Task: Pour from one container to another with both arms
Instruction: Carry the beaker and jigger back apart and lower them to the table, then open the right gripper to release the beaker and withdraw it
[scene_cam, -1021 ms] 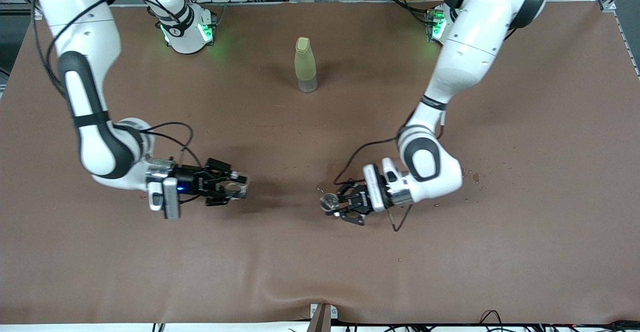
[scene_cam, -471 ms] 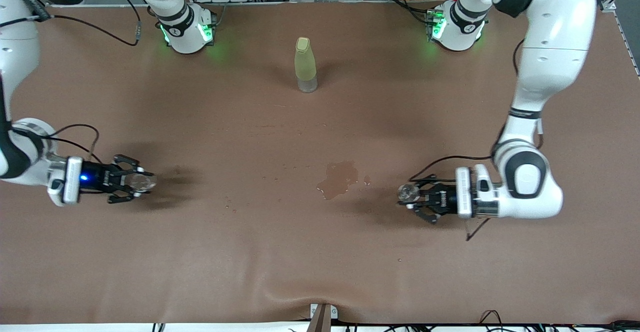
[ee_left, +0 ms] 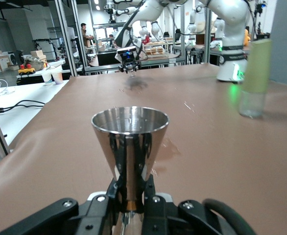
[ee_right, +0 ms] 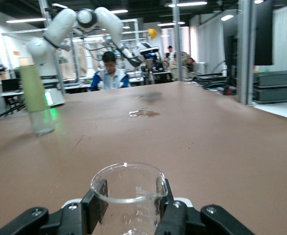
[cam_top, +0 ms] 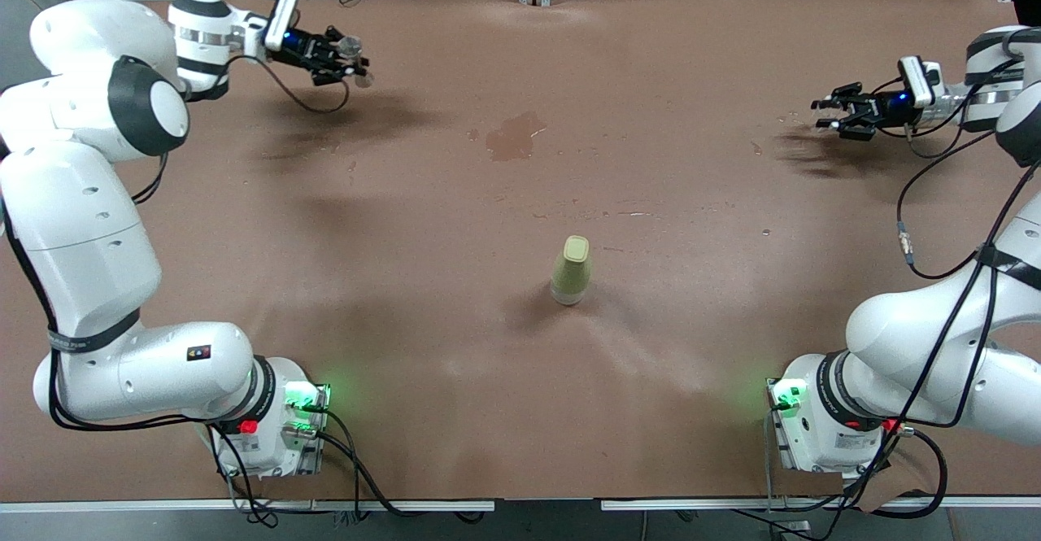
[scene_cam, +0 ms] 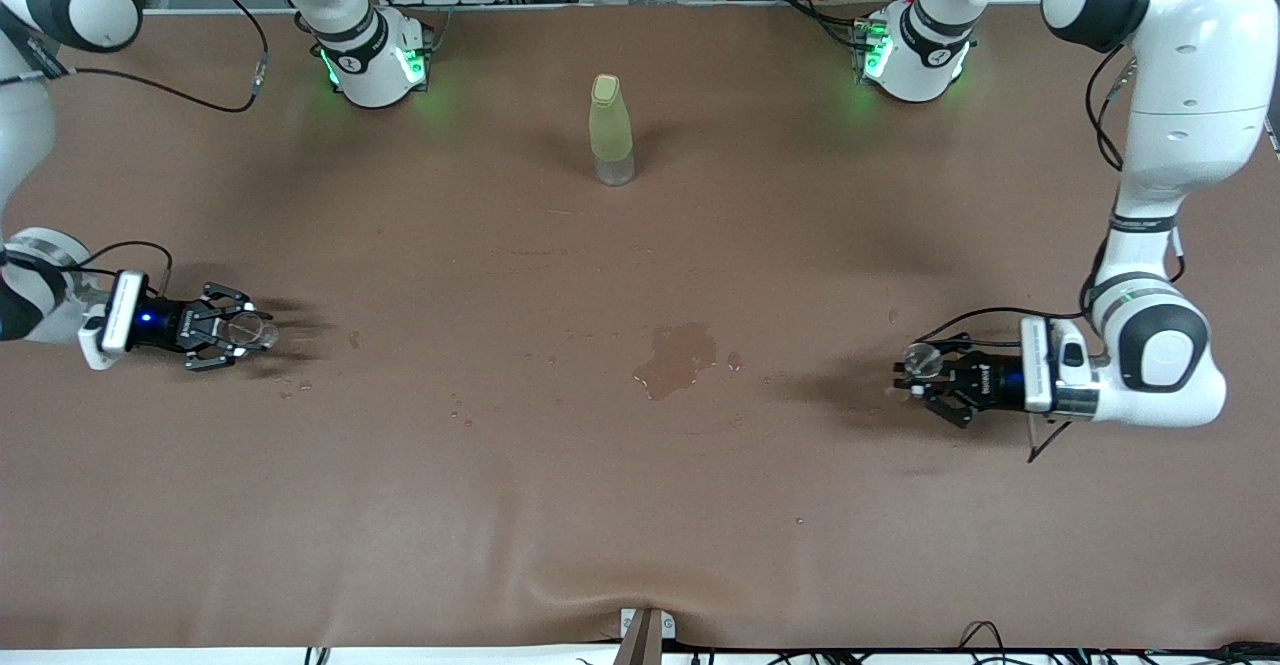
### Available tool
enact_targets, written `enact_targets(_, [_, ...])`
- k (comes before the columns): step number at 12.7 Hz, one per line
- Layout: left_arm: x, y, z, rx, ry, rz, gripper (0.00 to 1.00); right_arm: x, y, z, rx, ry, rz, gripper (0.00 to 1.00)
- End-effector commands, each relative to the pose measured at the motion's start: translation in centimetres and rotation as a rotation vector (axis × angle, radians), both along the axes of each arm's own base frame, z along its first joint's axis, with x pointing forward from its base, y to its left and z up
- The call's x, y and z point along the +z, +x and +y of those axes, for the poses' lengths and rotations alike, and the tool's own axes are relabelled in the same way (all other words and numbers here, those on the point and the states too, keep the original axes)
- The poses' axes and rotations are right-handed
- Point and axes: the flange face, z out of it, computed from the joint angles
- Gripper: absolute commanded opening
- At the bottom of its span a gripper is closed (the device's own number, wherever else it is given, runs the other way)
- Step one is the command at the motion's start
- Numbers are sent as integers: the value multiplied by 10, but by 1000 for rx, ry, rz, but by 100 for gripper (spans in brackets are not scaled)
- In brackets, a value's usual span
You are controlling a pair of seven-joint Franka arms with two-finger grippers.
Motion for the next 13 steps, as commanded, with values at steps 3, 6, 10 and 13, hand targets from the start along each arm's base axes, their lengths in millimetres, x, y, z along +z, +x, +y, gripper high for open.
enact_targets(3, [-59, -30, 70, -1, -41, -61, 0, -20, 15, 12, 79, 9, -75, 67])
enact_targets(6, [-95, -44, 86, 18, -66, -55, 0, -26, 14, 14, 74, 18, -67, 98])
enact_targets(10, [-110, -49, 84, 18, -73, -34, 0, 7, 25, -6, 74, -10, -65, 100])
enact_targets(13, [-115, -50, 82, 16, -77, -27, 0, 82, 50, -30, 84, -135, 140, 100])
